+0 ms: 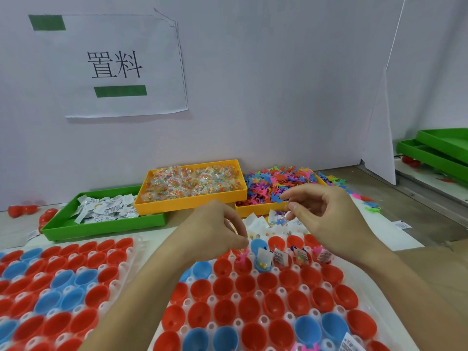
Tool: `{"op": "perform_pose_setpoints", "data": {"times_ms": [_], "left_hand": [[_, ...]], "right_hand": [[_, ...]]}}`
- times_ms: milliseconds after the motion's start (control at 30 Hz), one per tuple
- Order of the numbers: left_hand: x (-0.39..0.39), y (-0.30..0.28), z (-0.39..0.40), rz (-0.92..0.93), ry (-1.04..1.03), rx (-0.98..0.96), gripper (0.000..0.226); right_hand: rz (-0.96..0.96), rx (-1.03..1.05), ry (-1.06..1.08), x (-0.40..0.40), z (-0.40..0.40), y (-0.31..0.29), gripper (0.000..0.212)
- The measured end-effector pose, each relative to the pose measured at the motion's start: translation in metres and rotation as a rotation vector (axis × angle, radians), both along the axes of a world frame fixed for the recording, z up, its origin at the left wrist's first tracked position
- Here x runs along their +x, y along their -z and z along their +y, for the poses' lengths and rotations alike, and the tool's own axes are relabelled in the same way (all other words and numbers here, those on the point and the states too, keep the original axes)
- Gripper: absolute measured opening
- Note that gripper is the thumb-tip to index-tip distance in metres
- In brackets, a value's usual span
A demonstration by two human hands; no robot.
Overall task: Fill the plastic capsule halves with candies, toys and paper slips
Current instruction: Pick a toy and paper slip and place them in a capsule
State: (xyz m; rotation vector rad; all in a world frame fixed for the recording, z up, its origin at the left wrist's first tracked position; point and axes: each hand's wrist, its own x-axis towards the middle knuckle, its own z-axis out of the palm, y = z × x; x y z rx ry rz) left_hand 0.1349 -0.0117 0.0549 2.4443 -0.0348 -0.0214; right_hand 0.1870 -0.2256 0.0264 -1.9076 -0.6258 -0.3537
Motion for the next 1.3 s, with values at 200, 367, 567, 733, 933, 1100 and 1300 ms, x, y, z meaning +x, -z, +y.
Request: {"op": "perform_pose_setpoints", "data": {"times_ms": [200,367,567,733,933,1100,1300], "left_hand": [[0.001,0.004,-0.005,0.018,-0.054,0.064,0.010],[0.002,0.006,-0.008,0.031,-0.050,0.123,0.012],[0.003,0.007,-0.010,0.043,-0.072,0.150,0.016],[0.003,0.007,-0.010,0.015,-0.068,0.171,0.015],[0.004,0.010,-0.010,0.018,-0.035,0.202,0.021],[0.005,0.011,-0.009,0.033,-0.024,0.178,0.022],[0.004,0.007,-0.003,0.030,-0.047,0.113,0.022]], "right_hand": [[-0.022,-0.001,0.008,0.002,-0.002,0.000,0.032],[-0.046,-0.044,0.041,0.003,-0.004,0.000,0.030],[-0.041,-0.043,0.087,0.005,-0.007,-0.001,0.026],[-0.042,-0.004,0.152,0.009,-0.012,-0.002,0.035],[-0.042,-0.011,0.213,0.014,-0.019,0.001,0.037],[-0.038,-0.026,0.247,0.018,-0.024,0.004,0.036],[-0.027,-0.025,0.266,0.021,-0.027,0.005,0.033]]}}
